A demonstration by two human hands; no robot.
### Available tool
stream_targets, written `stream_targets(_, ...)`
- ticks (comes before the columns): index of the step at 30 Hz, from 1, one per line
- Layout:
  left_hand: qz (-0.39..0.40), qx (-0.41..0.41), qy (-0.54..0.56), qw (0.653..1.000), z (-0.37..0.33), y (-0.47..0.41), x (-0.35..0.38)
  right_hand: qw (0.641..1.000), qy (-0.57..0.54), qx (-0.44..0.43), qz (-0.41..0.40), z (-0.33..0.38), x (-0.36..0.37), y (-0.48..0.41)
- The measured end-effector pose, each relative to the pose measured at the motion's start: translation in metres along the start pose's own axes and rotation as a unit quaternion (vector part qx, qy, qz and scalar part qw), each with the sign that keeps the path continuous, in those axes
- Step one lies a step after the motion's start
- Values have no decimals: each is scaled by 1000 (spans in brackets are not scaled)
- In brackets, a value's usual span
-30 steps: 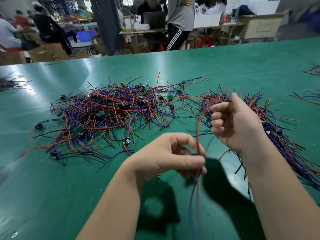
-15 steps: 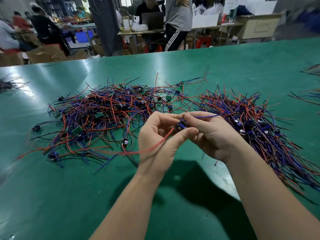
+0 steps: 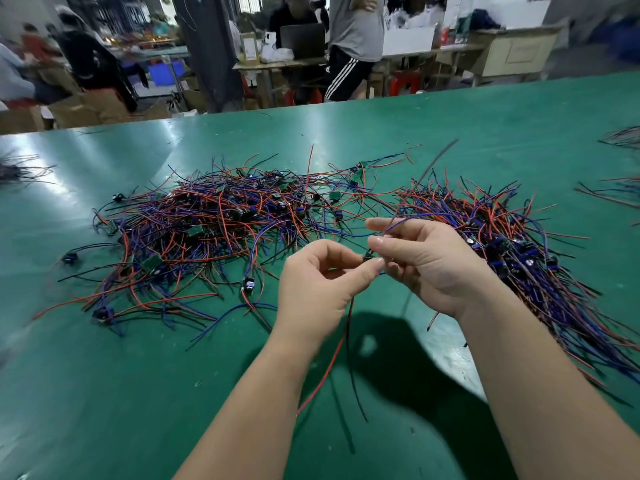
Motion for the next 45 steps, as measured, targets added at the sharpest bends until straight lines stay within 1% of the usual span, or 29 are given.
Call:
stream_targets(2,14,-45,42,998,8,1,5,1000,10,4,-5,-1,-2,0)
stream_targets(4,58,-103,108,987,14,3,14,1000,3,5,-10,0,-2,1)
stream_targets(6,94,-138,129,978,15,4,17,1000,7,0,-19,2,-4,2)
stream_targets(8,137,-167,98,972,15,7,19,999,3,-13,-31,7,-6,2)
stream_targets(10,208,-200,25,957,20,18,26,997,-20,-40,-60,17,-14,2)
stream_targets(12,295,-218,-40,929,25,32,38,991,-39,-69,-104,29,-29,3)
stream_targets(14,356,-223,-49,906,26,42,46,985,-51,-80,-145,34,-42,4)
stream_targets(16,387,-218,-57,894,24,45,46,980,-47,-74,-176,33,-49,5)
stream_targets(19,406,-210,-74,886,23,46,41,978,-38,-56,-199,27,-51,6)
stream_targets(20,398,-212,-63,890,23,45,40,978,-45,-56,-195,27,-49,6)
stream_targets(22,346,-201,-31,916,20,34,36,979,-74,-67,-177,29,-45,3)
stream_targets(24,233,-193,26,953,17,15,23,983,-73,-65,-154,28,-44,0)
stream_targets(25,161,-189,60,967,18,6,13,989,-45,-55,-132,25,-40,-1)
stream_targets(27,40,-171,82,981,19,-6,-9,996,71,-39,-47,17,-23,0)
stream_targets(28,5,-162,70,984,19,-8,-17,990,132,-40,9,12,-10,2)
stream_targets(29,-13,-155,54,986,19,-9,-21,980,181,-48,60,8,4,5)
stream_targets(30,-18,-147,40,988,19,-9,-22,968,223,-62,93,5,16,8)
stream_targets(31,-15,-140,26,990,19,-9,-21,956,262,-87,102,5,24,10)
stream_targets(33,14,-123,8,992,15,-7,-13,933,321,-153,64,15,28,11)
stream_targets(35,43,-107,-3,993,11,-8,-9,921,327,-210,10,30,23,12)
stream_targets(36,36,-96,-21,995,9,-9,-14,923,311,-228,-19,37,16,13)
stream_targets(37,3,-74,-74,995,7,-13,-26,923,292,-243,-56,45,6,15)
stream_targets(38,-46,-48,-174,983,3,-17,-43,918,284,-258,-105,54,-8,17)
stream_targets(39,-100,-35,-309,945,0,-20,-59,903,291,-271,-161,64,-24,21)
stream_targets(40,-143,-41,-442,885,-1,-20,-74,883,307,-279,-219,72,-42,25)
stream_targets(41,-164,-69,-534,826,3,-19,-86,861,327,-277,-274,80,-59,29)
stream_targets(42,-167,-113,-583,787,10,-17,-95,840,350,-266,-319,85,-75,33)
stream_targets(43,-159,-159,-602,766,19,-16,-102,821,378,-245,-350,87,-88,35)
stream_targets(45,-132,-218,-606,753,38,-15,-108,787,451,-198,-372,87,-100,34)
Point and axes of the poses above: each hand's wrist, its own y-axis away from the middle knuckle, its own x-axis out of the palm, z = x × y, the point moved 9 cm from there along -y, towards the middle knuckle, and after that the axes turned 3 degrees about -x, right-handed, at the moved point
